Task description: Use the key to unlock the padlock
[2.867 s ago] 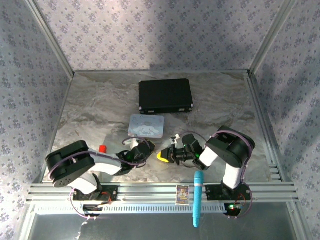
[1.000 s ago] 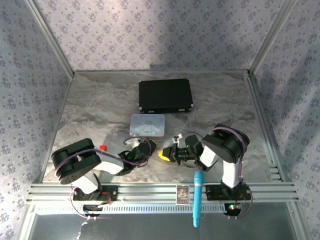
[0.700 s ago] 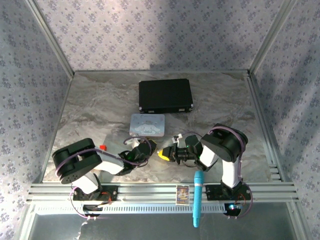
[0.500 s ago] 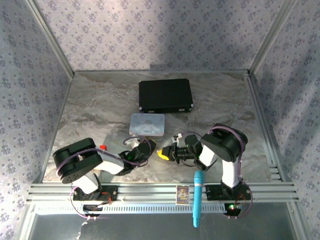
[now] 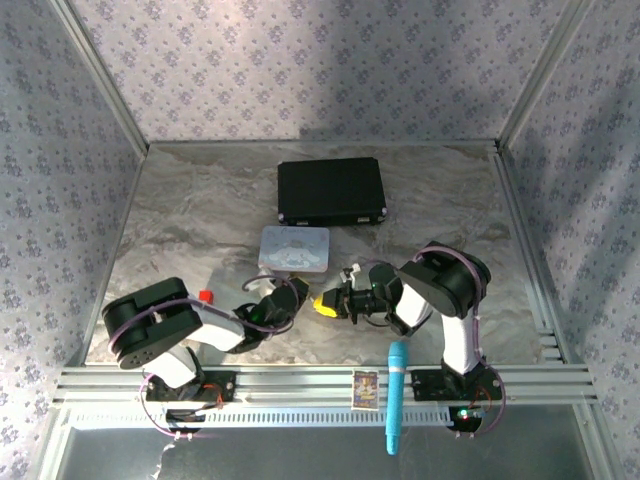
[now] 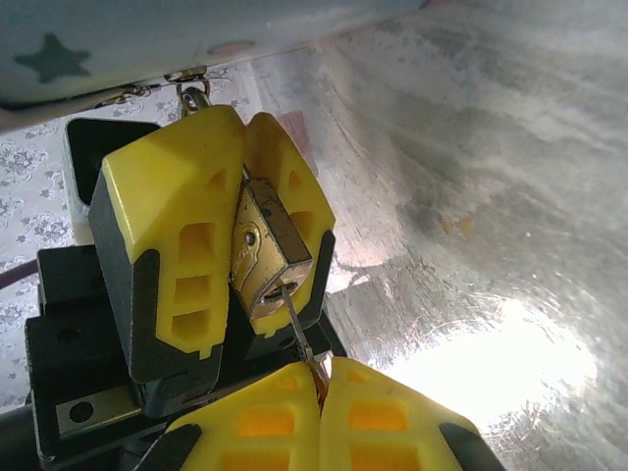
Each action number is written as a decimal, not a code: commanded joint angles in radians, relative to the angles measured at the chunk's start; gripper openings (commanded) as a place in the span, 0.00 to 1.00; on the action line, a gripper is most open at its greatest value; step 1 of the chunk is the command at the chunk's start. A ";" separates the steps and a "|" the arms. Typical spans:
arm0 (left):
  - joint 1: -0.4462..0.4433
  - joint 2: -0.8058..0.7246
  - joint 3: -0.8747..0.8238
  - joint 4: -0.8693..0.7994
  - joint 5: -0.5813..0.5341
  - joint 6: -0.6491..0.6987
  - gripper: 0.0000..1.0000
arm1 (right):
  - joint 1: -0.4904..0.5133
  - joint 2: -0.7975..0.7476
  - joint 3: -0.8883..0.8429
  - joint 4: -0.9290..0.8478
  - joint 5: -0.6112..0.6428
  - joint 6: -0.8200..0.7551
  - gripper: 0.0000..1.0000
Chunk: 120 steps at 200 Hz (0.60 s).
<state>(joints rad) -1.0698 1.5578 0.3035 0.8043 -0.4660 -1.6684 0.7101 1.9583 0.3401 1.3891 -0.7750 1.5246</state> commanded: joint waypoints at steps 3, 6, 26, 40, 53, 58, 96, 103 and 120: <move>-0.041 0.011 0.006 0.135 0.122 -0.001 0.00 | -0.011 0.031 0.045 -0.002 0.042 0.026 0.00; -0.041 0.018 0.005 0.148 0.124 -0.003 0.00 | -0.012 0.030 0.046 -0.002 0.040 0.028 0.00; -0.041 0.064 -0.009 0.248 0.128 -0.007 0.00 | -0.025 0.048 0.050 -0.002 0.023 0.032 0.00; -0.042 0.089 -0.012 0.290 0.138 -0.015 0.00 | -0.036 0.062 0.052 -0.001 0.012 0.031 0.00; -0.047 0.110 -0.010 0.316 0.142 -0.019 0.00 | -0.045 0.059 0.051 -0.001 0.009 0.029 0.00; -0.050 0.115 -0.009 0.325 0.140 -0.018 0.00 | -0.049 0.055 0.051 -0.002 0.009 0.029 0.00; -0.061 0.117 0.012 0.321 0.149 -0.019 0.00 | -0.065 0.065 0.071 -0.008 0.005 0.021 0.00; -0.063 0.118 0.015 0.317 0.154 -0.022 0.00 | -0.071 0.073 0.077 -0.003 0.006 0.020 0.00; -0.077 0.113 0.032 0.281 0.160 -0.030 0.00 | -0.080 0.070 0.090 -0.001 0.016 0.018 0.00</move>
<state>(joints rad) -1.0763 1.6657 0.2848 1.0206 -0.4618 -1.6810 0.6506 1.9965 0.3748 1.4136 -0.8539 1.5379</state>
